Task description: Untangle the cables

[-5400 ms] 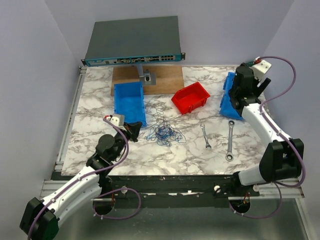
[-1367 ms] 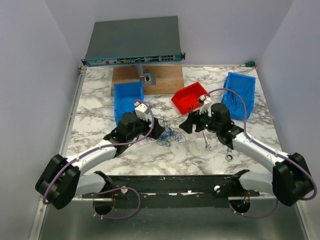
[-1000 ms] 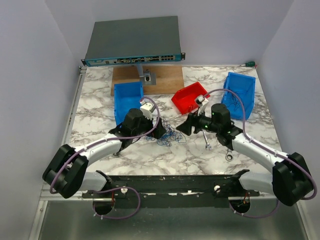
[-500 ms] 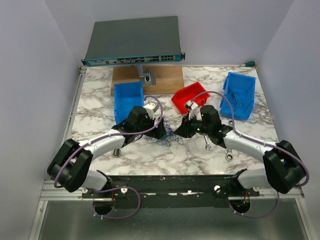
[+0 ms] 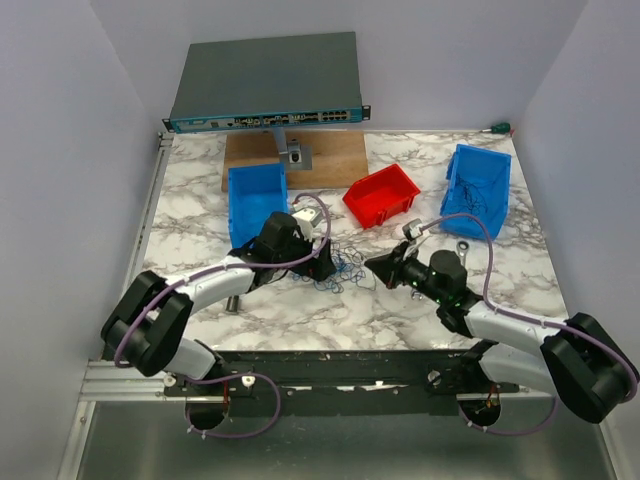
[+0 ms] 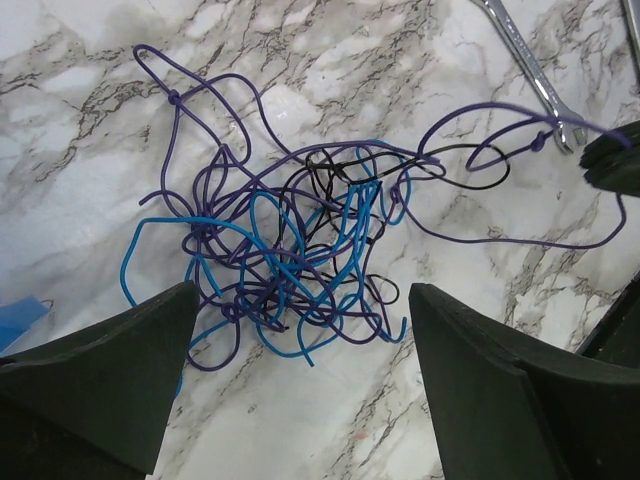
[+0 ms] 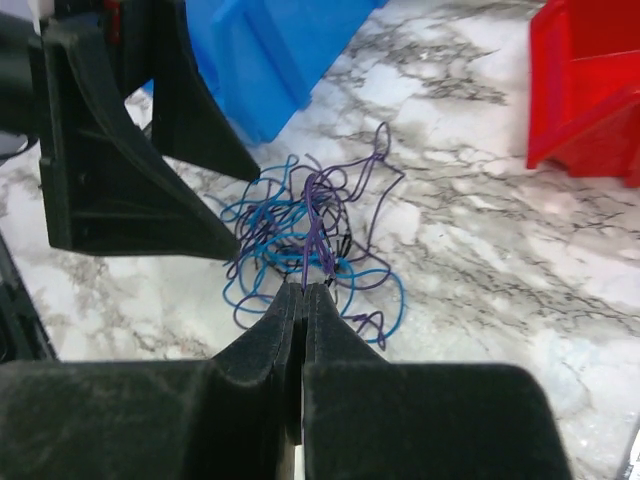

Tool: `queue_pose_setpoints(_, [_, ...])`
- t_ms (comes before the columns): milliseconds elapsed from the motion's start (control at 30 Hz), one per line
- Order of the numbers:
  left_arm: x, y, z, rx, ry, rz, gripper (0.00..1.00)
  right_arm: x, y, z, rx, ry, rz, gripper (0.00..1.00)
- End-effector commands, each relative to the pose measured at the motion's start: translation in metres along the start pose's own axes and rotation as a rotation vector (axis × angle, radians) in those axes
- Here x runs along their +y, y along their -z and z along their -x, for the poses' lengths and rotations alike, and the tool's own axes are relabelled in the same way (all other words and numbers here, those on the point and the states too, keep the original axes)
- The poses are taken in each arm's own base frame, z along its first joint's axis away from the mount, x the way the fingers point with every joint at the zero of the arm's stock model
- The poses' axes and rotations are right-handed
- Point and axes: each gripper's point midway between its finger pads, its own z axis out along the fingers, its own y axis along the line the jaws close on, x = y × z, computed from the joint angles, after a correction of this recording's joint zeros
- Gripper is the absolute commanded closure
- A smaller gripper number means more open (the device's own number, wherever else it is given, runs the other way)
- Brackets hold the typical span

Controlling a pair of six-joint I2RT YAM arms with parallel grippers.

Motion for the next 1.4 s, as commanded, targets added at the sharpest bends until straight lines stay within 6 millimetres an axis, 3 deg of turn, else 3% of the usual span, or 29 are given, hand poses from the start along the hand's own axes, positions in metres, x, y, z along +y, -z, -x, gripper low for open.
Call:
queue_pose_setpoints(0, [-0.001, -0.011, -0.005, 0.078, 0.01, 0.001, 0.15, -0.014, 0.001, 0.03, -0.162, 0.009, -0.094, 0.99])
queue_pose_setpoints(100, [0.001, -0.021, -0.01, 0.127, 0.027, 0.006, 0.22, -0.015, 0.003, 0.03, -0.178, 0.004, -0.1, 0.99])
queue_pose_setpoints(167, [-0.001, -0.024, -0.016, 0.162, 0.034, -0.006, 0.34, -0.017, 0.004, 0.033, -0.192, 0.001, -0.113, 0.99])
queue_pose_setpoints(233, [0.002, -0.027, -0.02, 0.194, 0.04, 0.008, 0.6, -0.025, 0.008, 0.037, -0.216, -0.006, -0.163, 0.99])
queue_pose_setpoints(333, [0.011, -0.027, -0.02, 0.211, 0.045, 0.067, 0.98, -0.058, 0.026, 0.047, -0.293, -0.055, -0.372, 0.99])
queue_pose_setpoints(467, [0.012, -0.013, 0.0, 0.087, 0.022, 0.096, 1.0, -0.11, 0.073, 0.051, -0.428, -0.19, -0.727, 0.99])
queue_pose_setpoints(533, [0.014, -0.002, 0.01, 0.004, 0.006, 0.12, 1.0, -0.127, 0.099, 0.052, -0.512, -0.252, -0.862, 0.99])
queue_pose_setpoints(733, [0.02, 0.044, 0.039, -0.271, -0.013, 0.197, 1.0, -0.15, 0.147, 0.047, -0.654, -0.358, -1.093, 0.99])
queue_pose_setpoints(833, [0.033, 0.07, 0.047, -0.415, 0.011, 0.28, 1.0, -0.16, 0.166, 0.042, -0.717, -0.416, -1.218, 0.99])
queue_pose_setpoints(1000, [0.048, 0.114, 0.055, -0.633, 0.068, 0.365, 1.0, -0.167, 0.176, 0.038, -0.741, -0.448, -1.315, 0.99])
queue_pose_setpoints(1233, [0.094, 0.181, 0.045, -0.962, 0.31, 0.582, 1.0, -0.171, 0.203, 0.029, -0.809, -0.486, -1.443, 0.99])
queue_pose_setpoints(1367, [0.097, 0.191, 0.041, -1.033, 0.341, 0.576, 1.0, -0.171, 0.2, 0.03, -0.807, -0.491, -1.431, 0.99])
